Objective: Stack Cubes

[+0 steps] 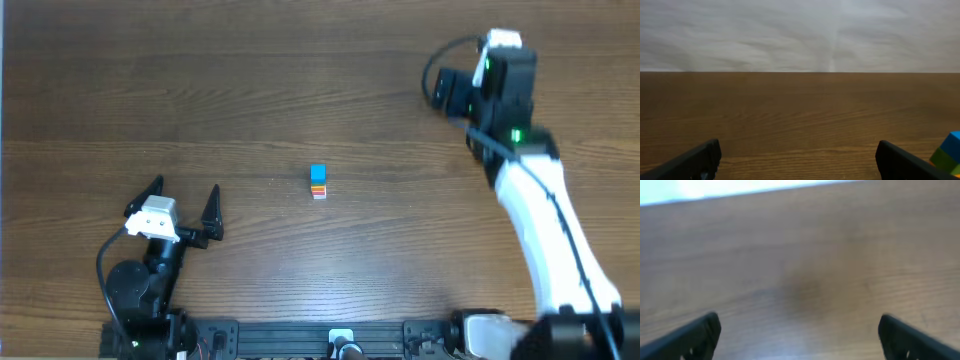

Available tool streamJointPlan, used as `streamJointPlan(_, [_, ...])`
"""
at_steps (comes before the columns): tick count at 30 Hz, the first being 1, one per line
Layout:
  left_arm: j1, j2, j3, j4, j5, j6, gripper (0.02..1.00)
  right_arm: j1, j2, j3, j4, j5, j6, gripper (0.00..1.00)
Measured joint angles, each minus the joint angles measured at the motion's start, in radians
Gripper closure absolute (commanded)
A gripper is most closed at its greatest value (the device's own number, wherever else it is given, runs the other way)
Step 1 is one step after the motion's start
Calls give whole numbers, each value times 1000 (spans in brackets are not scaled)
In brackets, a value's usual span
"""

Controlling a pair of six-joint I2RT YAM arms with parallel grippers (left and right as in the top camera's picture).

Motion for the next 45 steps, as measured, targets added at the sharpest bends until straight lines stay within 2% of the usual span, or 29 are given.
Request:
streamJointPlan(8, [0, 0, 0, 0, 0, 0, 20, -1, -350, -418, 367, -2, -8, 12])
streamJointPlan(17, [0, 0, 0, 0, 0, 0, 20, -58, -771, -682, 491, -2, -22, 9])
streamJointPlan(25, [0, 0, 0, 0, 0, 0, 20, -73, -1063, -858, 547, -2, -23, 9])
streamJointPlan(34, [0, 0, 0, 0, 0, 0, 23, -72, -1232, -985, 575, -2, -22, 9])
streamJointPlan(45, [0, 0, 0, 0, 0, 0, 20, -69, -1252, -1003, 371, 8, -22, 9])
